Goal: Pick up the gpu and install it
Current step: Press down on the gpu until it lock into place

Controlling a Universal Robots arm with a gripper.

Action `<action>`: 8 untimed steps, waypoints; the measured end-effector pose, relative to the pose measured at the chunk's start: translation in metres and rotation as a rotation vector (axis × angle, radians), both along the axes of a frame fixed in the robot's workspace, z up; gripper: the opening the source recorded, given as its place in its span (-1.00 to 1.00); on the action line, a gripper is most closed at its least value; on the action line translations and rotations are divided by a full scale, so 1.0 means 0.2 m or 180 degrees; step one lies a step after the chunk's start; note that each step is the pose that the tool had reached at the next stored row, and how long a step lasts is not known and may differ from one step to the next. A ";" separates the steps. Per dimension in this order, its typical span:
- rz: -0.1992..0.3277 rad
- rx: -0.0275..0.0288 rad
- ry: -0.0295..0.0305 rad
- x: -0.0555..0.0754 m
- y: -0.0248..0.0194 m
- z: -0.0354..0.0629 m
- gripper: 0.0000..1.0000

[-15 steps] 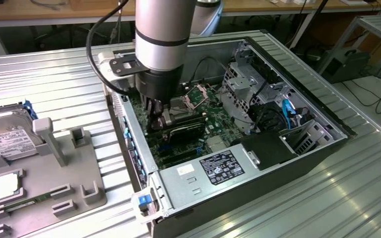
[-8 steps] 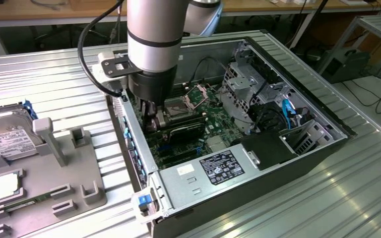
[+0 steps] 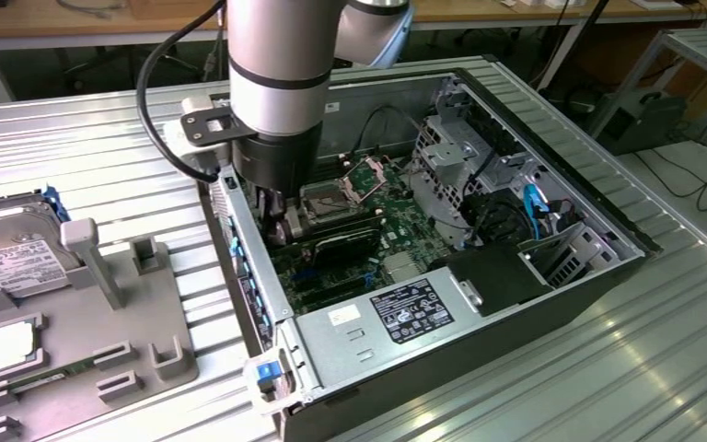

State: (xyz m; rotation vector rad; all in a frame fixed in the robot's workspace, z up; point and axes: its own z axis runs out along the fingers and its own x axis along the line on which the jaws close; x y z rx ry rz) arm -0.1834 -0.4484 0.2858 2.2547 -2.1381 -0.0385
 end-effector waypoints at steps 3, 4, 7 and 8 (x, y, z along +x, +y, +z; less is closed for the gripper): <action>0.0000 0.0000 0.0000 -0.01 0.000 -0.002 -0.79; 0.0000 0.0000 0.0000 -0.01 0.000 -0.003 -0.79; 0.0000 -0.0001 0.0015 -0.02 0.000 -0.005 -0.79; 0.0000 0.0000 0.0029 -0.02 0.000 -0.008 -0.79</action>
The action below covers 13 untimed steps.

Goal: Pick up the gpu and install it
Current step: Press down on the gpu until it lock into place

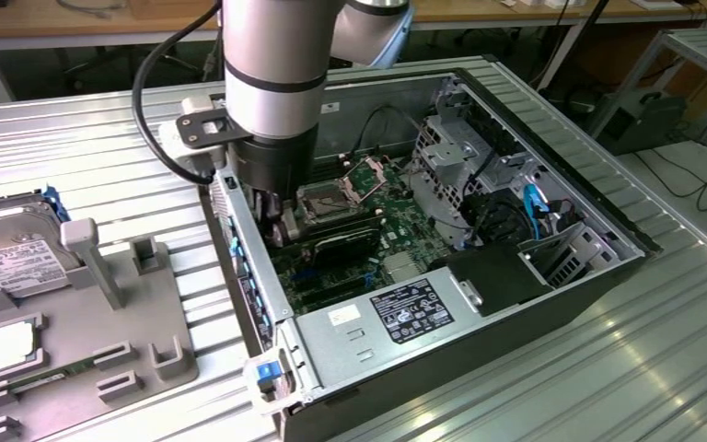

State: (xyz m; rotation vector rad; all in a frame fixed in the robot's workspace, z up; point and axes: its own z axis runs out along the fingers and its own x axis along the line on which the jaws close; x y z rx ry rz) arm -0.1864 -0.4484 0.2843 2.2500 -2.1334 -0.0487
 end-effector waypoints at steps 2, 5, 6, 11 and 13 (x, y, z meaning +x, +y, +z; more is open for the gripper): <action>0.0000 -0.0001 0.0004 0.00 0.000 -0.010 -0.79; 0.0000 0.0000 0.0003 0.00 0.000 -0.037 -0.79; 0.0000 -0.0001 0.0004 0.00 0.000 -0.044 -0.79; 0.0000 -0.0005 0.0006 0.00 0.000 -0.076 -0.79; 0.0000 -0.0005 0.0007 0.00 0.000 -0.077 -0.79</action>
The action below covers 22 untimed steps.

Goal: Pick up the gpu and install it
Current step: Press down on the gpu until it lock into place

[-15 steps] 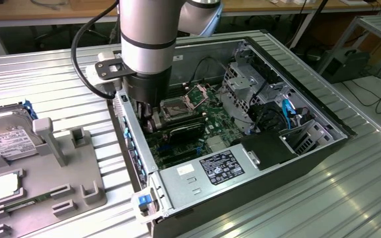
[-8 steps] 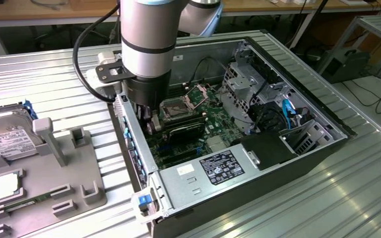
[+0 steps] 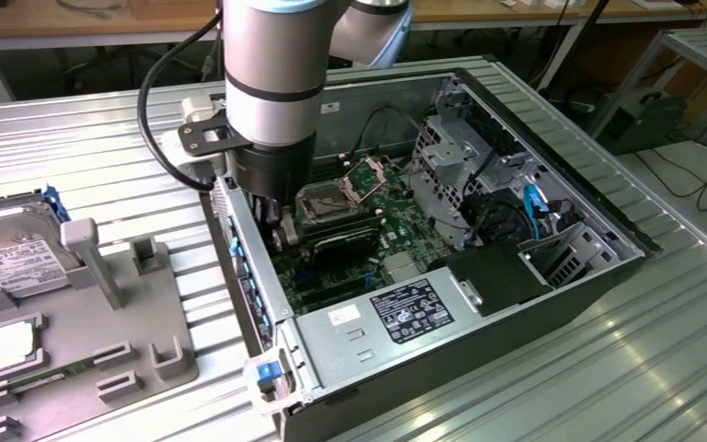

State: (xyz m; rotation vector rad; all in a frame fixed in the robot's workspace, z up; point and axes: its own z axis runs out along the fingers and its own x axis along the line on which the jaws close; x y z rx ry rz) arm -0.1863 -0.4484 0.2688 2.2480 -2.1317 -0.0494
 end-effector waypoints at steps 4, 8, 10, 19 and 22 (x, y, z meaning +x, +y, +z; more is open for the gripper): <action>-0.0001 0.0014 -0.0011 0.00 0.002 0.034 -0.79; 0.0000 0.0006 -0.0005 0.00 0.002 0.103 -0.79; 0.0000 0.0005 -0.0004 0.00 0.003 0.109 -0.79; 0.0000 -0.0013 -0.0004 0.02 0.019 0.141 -0.79; 0.0000 -0.0017 -0.0004 0.04 0.026 0.149 -0.79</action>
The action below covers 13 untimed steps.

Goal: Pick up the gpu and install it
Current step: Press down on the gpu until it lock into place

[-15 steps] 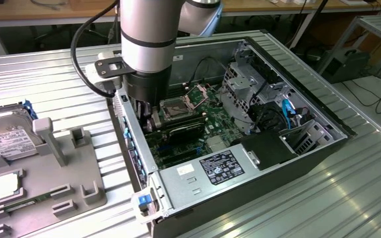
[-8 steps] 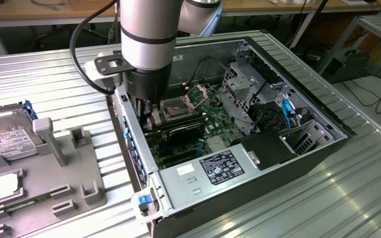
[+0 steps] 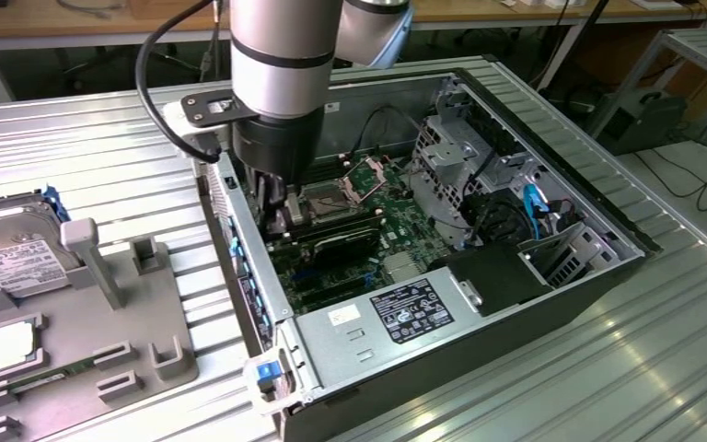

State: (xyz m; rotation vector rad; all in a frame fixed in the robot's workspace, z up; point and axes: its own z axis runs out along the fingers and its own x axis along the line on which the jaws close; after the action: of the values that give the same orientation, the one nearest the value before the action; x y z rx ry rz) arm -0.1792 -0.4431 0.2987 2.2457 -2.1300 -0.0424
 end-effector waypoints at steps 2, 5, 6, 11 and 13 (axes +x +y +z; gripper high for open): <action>0.0000 -0.0004 0.0000 0.01 0.007 0.003 -0.79; 0.0000 -0.0027 0.0000 0.02 0.024 0.007 -0.79; 0.0000 -0.0036 0.0000 0.03 0.029 0.009 -0.79; 0.0001 -0.0057 0.0001 0.03 0.036 0.014 -0.79; 0.0000 -0.0057 0.0006 0.03 0.037 0.014 -0.79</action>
State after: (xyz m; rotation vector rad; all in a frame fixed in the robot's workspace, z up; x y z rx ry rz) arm -0.1742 -0.4358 0.3016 2.2350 -2.1208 -0.0252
